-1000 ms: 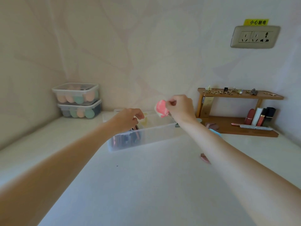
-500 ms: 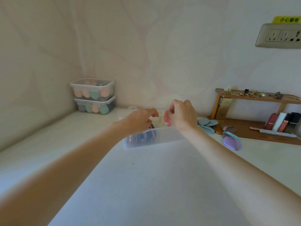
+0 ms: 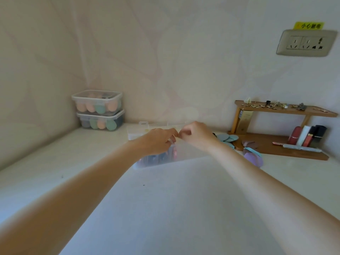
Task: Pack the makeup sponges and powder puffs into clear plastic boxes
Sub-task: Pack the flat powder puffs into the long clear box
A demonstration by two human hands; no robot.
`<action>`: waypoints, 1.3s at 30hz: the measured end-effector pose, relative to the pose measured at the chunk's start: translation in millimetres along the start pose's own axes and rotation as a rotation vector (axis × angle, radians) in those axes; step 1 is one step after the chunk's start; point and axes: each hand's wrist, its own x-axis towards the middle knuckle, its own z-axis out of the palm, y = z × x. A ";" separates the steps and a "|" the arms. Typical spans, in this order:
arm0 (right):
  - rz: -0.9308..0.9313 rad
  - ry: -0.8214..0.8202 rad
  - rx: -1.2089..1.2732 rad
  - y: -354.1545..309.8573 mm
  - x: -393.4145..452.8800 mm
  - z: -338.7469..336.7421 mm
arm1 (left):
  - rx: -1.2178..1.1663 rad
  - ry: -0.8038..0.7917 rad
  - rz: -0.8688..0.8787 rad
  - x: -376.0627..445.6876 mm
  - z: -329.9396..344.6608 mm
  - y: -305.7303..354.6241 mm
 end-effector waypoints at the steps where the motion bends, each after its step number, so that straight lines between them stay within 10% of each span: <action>1: -0.001 0.044 -0.001 4.4 -1.9 -9.0 | 0.022 -0.013 -0.001 0.6 -1.4 2.0; 5: 0.052 0.091 -0.101 25.2 -11.3 -38.9 | 0.230 -0.047 0.002 2.3 -6.1 14.4; 14: 0.464 -0.778 -0.695 60.6 -59.4 -53.1 | 0.502 -0.132 -0.020 2.3 -4.0 39.0; 29: 0.068 0.238 0.078 0.8 -8.2 -25.2 | 0.102 -0.020 -0.015 3.5 -4.4 10.9; 39: 0.023 0.345 0.015 -6.7 16.5 22.9 | -0.019 0.030 0.013 7.1 -2.3 -0.6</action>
